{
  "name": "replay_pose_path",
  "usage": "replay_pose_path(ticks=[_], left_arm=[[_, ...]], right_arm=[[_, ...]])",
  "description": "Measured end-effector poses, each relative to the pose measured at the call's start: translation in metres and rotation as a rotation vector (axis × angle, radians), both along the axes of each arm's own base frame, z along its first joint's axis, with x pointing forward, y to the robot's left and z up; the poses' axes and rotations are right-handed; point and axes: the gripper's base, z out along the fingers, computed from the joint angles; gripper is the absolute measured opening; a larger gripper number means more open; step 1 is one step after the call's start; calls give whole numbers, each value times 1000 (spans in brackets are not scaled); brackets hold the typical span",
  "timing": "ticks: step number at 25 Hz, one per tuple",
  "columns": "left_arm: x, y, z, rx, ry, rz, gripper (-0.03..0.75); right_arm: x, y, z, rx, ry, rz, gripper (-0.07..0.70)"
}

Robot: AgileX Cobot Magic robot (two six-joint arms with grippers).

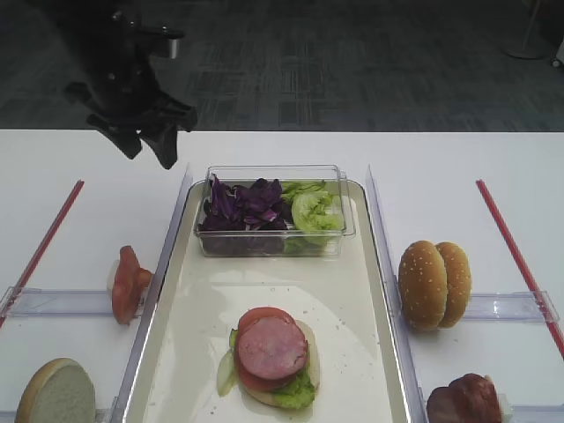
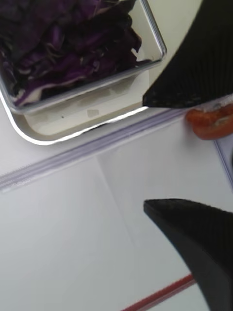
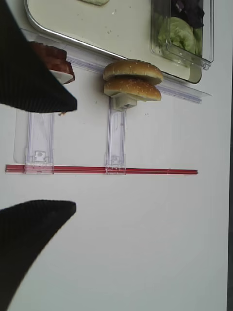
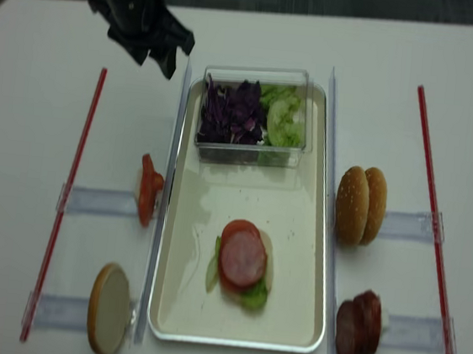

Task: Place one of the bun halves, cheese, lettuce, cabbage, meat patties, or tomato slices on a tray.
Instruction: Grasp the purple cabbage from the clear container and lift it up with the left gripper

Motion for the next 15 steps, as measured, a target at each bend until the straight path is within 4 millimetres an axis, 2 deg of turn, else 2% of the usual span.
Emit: replay_pose_path(ticks=[9, 15], left_arm=[[7, -58, -14, 1, 3, -120, 380], [13, -84, -23, -9, -6, -167, 380]], right_arm=[[0, 0, 0, 0, 0, 0, 433], [0, 0, 0, 0, 0, 0, 433]])
